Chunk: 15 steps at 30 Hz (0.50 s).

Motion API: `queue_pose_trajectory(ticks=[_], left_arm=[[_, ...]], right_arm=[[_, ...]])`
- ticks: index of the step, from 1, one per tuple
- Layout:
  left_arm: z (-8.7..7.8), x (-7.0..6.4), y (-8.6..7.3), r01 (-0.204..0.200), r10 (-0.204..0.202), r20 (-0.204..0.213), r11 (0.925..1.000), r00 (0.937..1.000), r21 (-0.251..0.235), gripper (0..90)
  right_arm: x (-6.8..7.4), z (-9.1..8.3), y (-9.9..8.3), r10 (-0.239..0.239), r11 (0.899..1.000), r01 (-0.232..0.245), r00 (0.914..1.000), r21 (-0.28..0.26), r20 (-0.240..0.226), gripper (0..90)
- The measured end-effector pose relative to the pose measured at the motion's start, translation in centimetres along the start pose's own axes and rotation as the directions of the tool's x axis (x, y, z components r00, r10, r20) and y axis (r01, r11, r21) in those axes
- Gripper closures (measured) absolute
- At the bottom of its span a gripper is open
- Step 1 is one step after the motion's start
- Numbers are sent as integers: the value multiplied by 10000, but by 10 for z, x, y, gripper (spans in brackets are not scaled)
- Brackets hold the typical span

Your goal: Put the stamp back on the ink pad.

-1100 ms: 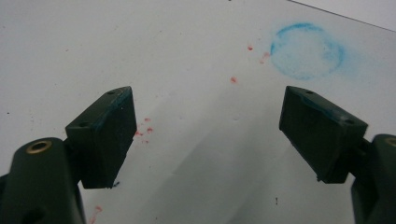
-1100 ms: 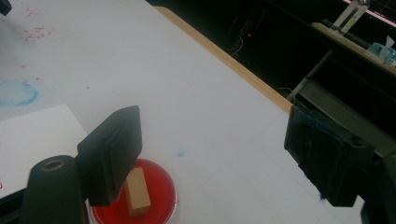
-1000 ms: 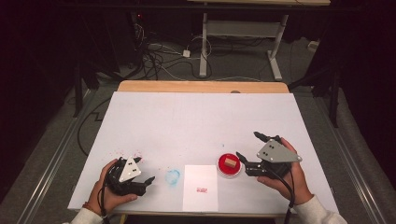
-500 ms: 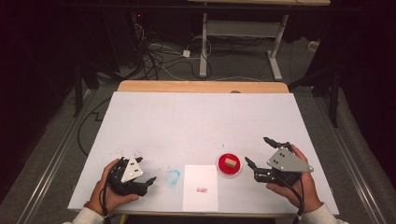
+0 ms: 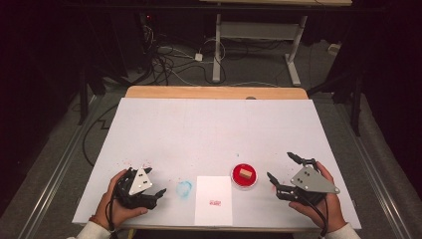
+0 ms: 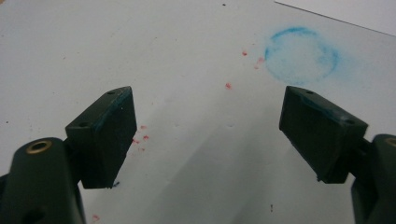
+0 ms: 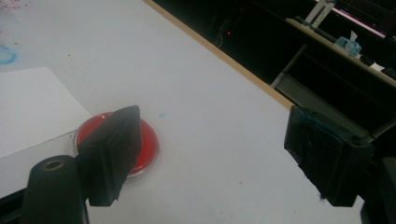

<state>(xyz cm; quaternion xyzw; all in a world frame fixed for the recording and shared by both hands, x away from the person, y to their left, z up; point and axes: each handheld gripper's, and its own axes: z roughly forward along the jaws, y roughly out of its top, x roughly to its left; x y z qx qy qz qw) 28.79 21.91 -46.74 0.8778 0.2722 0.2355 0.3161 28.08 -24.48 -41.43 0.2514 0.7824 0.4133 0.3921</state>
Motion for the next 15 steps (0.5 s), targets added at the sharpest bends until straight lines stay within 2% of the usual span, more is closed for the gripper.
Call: queue_pose_trajectory(ticks=[5,15], left_arm=[[0,0,0,-14,14,-10,10000,10000,-11,183],[0,1,2,51,-51,-35,9998,10000,-180,182]], right_arm=[[-1,-3,-9,11,10000,-12,9999,64,138,198],[-2,-11,-27,500,9985,-503,9986,214,168,197]])
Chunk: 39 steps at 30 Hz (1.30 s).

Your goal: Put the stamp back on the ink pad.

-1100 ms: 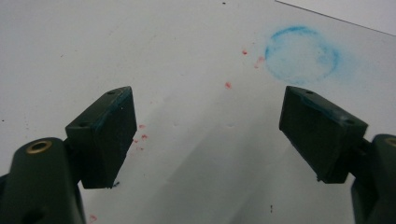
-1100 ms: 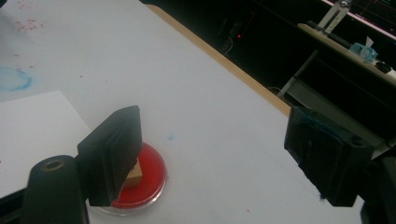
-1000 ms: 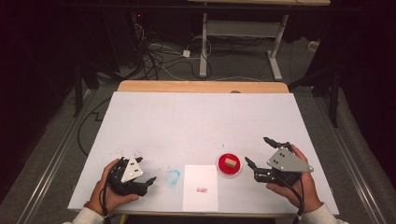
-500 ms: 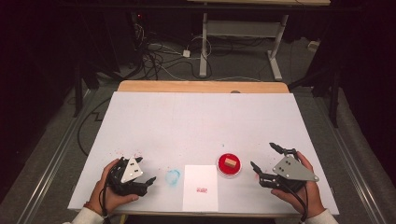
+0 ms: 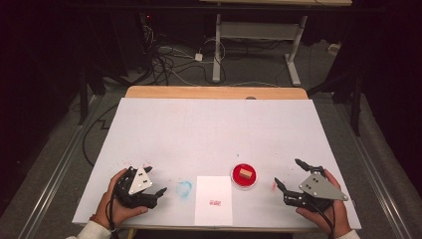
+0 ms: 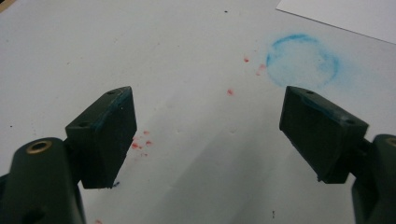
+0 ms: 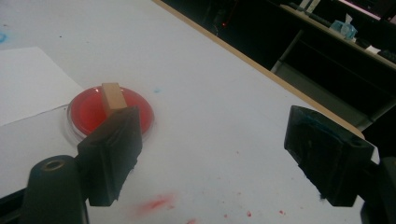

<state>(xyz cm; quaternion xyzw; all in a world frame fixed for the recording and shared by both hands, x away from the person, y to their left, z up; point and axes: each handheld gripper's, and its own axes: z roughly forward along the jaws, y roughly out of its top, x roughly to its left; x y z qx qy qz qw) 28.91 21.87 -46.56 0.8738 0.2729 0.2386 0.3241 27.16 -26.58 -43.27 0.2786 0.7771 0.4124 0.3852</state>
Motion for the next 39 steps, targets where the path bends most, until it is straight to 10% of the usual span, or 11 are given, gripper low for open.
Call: queue_pose_trajectory(ticks=[16,39], left_arm=[[-5,2,2,18,-20,-58,9990,10000,-448,181],[-6,-2,0,-32,31,-30,9994,10000,-350,174]], right_arm=[[-1,-2,-31,471,9982,-468,9989,383,-80,164],[7,-2,-25,318,9994,-315,9992,153,-243,163]])
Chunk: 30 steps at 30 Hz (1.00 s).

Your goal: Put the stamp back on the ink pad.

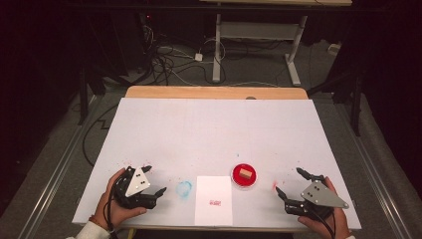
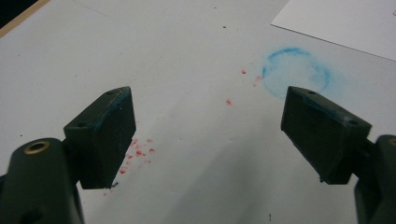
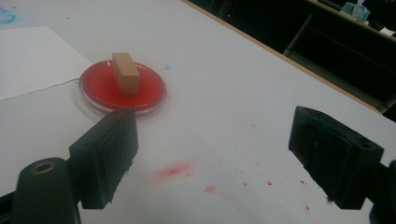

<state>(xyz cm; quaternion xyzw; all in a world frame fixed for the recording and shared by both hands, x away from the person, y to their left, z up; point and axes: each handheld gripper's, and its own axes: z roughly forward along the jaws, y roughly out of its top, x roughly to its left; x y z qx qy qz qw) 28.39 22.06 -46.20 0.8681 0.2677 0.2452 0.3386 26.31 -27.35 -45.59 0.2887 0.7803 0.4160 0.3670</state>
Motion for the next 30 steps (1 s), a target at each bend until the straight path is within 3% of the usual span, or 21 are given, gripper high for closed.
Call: queue_pose_trajectory(ticks=[30], left_arm=[[3,1,-1,92,-90,-87,9997,9999,227,174]], right_arm=[[-2,2,2,-102,9997,101,9999,-221,-56,166]])
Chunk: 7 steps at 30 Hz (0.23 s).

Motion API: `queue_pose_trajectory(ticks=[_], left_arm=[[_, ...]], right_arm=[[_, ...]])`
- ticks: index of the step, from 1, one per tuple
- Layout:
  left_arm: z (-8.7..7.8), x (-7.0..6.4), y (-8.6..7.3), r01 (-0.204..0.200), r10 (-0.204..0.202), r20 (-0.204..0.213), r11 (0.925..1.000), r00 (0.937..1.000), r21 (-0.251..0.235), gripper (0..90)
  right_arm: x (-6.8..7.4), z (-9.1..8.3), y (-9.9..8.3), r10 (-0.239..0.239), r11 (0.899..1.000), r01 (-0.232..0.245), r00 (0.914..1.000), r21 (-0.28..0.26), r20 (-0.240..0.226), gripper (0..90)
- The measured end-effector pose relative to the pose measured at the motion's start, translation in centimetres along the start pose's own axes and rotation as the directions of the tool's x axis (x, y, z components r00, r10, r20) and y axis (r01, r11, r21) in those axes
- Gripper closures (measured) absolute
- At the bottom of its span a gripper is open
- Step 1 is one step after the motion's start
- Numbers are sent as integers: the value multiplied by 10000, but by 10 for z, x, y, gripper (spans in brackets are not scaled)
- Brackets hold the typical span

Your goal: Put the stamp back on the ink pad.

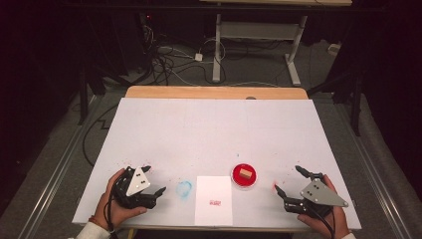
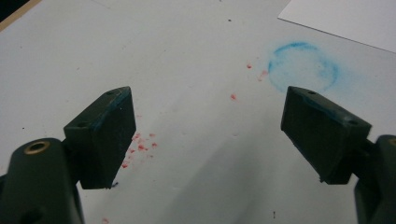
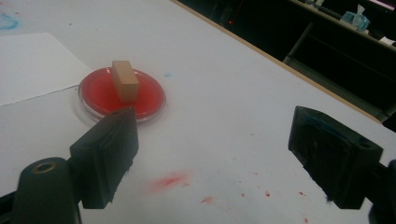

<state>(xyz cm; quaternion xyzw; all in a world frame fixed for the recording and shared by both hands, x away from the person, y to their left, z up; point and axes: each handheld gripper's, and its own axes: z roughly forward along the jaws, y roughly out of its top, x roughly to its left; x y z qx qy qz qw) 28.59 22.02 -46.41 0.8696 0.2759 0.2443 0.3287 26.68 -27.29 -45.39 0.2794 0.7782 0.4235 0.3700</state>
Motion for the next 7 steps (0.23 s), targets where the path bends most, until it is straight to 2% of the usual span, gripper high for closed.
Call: queue_pose_trajectory(ticks=[7], left_arm=[[0,1,-2,61,-61,6,10000,10000,-7,174]], right_arm=[[1,0,2,-91,9999,92,9999,-59,103,166]])
